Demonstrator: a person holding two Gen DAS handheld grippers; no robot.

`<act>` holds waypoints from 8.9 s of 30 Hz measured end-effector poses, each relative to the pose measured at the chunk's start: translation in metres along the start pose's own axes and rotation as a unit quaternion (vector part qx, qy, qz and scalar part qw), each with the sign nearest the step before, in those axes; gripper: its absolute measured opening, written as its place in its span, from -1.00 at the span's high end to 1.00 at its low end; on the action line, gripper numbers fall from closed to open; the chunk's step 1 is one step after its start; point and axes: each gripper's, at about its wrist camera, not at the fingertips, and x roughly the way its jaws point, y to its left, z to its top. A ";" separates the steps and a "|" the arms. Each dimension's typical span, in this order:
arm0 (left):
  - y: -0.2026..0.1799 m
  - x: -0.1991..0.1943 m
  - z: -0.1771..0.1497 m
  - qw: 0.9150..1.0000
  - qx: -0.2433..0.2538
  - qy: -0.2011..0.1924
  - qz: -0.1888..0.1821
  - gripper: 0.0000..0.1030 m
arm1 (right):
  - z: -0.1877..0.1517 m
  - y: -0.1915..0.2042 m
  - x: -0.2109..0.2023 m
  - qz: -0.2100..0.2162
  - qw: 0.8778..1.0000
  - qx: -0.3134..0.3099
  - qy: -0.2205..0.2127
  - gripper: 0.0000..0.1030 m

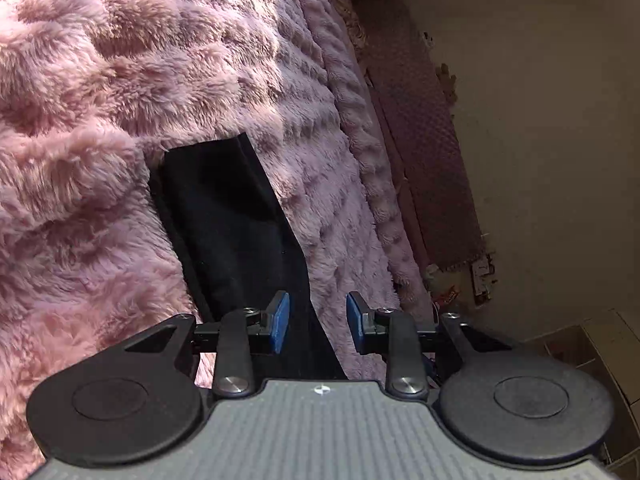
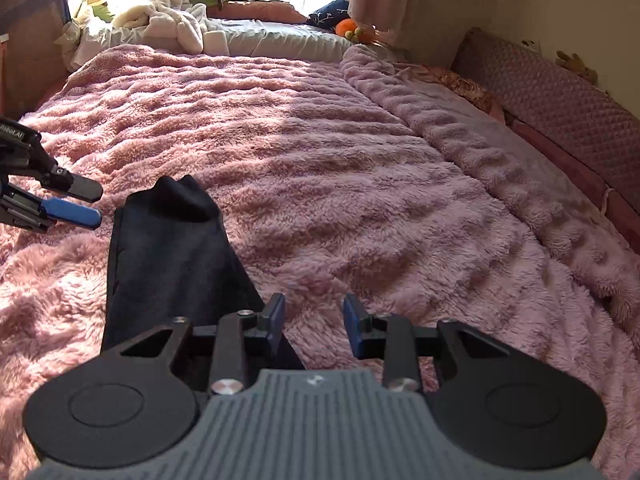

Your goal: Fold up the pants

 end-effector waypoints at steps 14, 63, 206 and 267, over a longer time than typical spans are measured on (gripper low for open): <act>0.024 0.090 -0.017 0.997 0.060 0.058 0.005 0.42 | -0.058 -0.016 0.029 0.084 0.994 0.031 0.063 0.39; -0.001 0.023 0.013 0.978 0.160 -0.038 0.126 0.39 | 0.003 0.008 0.082 0.014 0.999 0.025 -0.041 0.82; -0.104 0.095 -0.307 0.890 0.363 0.269 -0.055 0.11 | -0.303 -0.188 -0.269 -0.190 0.964 0.098 0.157 0.28; -0.123 -0.062 -0.361 0.961 0.248 0.021 0.117 0.11 | -0.430 -0.015 -0.440 -0.359 0.776 0.507 -0.106 0.01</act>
